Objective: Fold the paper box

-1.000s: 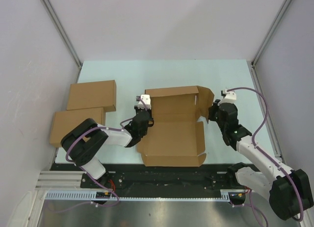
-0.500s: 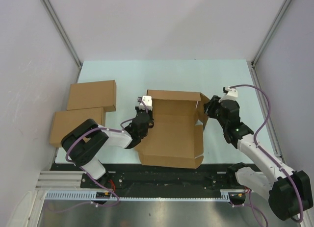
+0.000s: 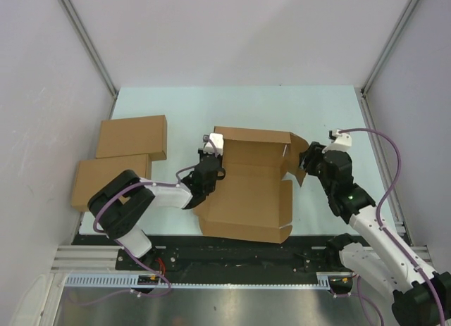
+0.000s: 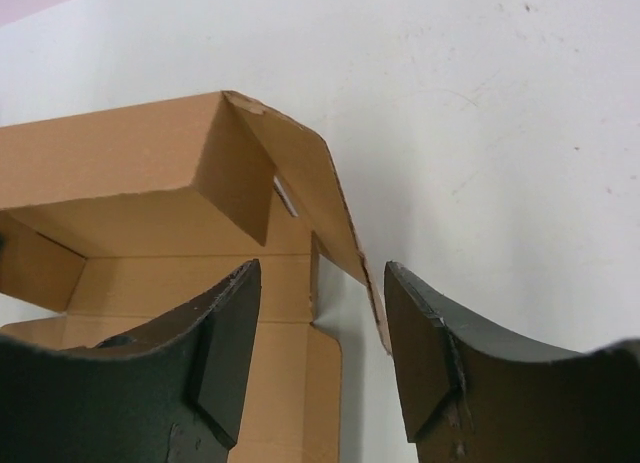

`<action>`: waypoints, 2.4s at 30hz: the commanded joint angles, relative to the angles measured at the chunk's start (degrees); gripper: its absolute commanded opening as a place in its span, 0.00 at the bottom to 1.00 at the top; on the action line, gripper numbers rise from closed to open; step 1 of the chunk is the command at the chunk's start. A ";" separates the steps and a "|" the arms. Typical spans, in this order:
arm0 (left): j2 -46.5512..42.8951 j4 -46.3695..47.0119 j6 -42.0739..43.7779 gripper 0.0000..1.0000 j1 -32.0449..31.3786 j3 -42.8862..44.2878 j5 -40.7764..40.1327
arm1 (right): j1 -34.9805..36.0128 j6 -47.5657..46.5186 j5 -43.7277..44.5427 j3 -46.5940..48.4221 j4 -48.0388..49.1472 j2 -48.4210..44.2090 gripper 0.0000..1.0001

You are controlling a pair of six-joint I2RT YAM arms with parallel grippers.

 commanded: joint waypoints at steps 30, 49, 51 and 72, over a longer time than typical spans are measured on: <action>6.55 -44.06 -4.51 0.00 6.99 27.03 25.82 | -8.44 4.24 -3.75 0.19 3.22 10.69 0.31; 0.13 -37.37 -10.05 0.00 6.91 19.38 7.53 | -4.66 9.43 -2.43 5.90 -3.55 8.93 0.49; -0.13 -37.01 -10.40 0.00 6.91 18.85 7.36 | -4.57 8.90 -2.25 5.82 -4.34 8.84 0.46; -1.37 -34.73 -12.43 0.00 6.90 15.95 4.55 | -0.18 14.43 -5.94 8.89 -0.65 13.85 0.00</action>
